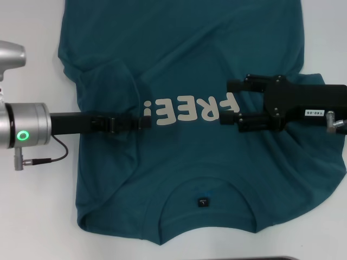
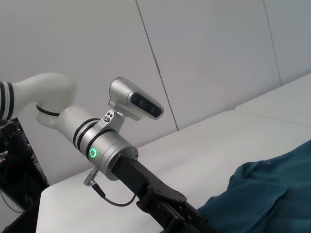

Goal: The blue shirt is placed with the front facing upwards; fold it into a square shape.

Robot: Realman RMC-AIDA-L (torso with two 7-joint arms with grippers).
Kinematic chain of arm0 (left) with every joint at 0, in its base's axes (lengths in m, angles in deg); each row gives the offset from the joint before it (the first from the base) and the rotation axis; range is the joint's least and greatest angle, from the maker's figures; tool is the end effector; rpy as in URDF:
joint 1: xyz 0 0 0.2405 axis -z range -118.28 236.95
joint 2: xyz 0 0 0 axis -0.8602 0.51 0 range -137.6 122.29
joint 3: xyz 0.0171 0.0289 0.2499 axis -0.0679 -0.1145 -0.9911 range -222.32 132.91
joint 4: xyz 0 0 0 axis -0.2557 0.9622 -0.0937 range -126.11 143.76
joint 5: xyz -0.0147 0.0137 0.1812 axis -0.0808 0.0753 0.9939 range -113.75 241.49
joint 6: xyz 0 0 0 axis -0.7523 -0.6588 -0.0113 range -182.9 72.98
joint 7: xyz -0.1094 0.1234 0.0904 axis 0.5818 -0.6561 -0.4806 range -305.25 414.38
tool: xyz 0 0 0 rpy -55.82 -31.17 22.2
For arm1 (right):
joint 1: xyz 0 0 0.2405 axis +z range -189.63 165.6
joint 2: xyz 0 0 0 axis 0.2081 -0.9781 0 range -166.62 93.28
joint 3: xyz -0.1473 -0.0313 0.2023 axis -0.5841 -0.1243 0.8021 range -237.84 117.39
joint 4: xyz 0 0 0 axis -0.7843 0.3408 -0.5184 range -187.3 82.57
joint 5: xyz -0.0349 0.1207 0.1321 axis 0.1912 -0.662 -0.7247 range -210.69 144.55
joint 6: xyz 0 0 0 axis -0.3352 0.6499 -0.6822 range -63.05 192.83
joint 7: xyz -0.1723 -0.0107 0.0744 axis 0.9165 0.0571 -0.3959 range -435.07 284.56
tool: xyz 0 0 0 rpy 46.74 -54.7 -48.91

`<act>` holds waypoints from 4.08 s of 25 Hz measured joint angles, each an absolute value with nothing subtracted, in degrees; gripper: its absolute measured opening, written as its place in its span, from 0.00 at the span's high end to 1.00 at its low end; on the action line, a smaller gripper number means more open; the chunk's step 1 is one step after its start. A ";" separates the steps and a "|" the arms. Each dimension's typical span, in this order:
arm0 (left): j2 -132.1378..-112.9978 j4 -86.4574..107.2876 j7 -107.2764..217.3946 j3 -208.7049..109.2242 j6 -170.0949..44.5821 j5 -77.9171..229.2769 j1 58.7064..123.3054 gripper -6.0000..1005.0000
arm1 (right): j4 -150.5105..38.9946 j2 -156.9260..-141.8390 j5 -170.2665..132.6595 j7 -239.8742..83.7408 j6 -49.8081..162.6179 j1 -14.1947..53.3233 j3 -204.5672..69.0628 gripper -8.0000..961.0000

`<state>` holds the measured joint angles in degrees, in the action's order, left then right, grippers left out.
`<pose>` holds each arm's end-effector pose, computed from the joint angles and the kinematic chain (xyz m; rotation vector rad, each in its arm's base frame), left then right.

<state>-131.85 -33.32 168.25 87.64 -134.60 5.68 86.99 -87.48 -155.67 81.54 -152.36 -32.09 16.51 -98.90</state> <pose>-0.2425 0.3073 -0.0837 -2.5593 -1.4359 -0.5103 0.2210 0.2909 -0.0402 -2.8128 0.6382 0.8268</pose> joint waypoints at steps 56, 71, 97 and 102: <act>-131.42 -42.18 170.67 86.78 -139.54 9.24 84.31 0.30 | -87.67 -155.68 81.33 -151.72 -32.23 15.93 -98.37 0.05; -132.30 -52.59 169.35 70.37 -127.83 7.21 76.85 0.30 | -87.43 -155.81 80.56 -151.83 -32.23 16.07 -98.22 0.05; -132.20 -53.57 161.07 66.17 -127.00 3.15 74.42 0.30 | -87.38 -156.11 80.13 -151.89 -32.41 15.85 -96.73 0.05; -132.24 -53.37 160.61 66.06 -126.40 3.15 74.23 0.30 | -87.34 -156.11 80.13 -151.85 -32.41 15.77 -96.74 0.05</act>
<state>-132.24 -53.37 160.61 66.06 -126.40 3.15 74.23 -87.34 -156.11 80.13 -151.85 -32.41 15.77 -96.74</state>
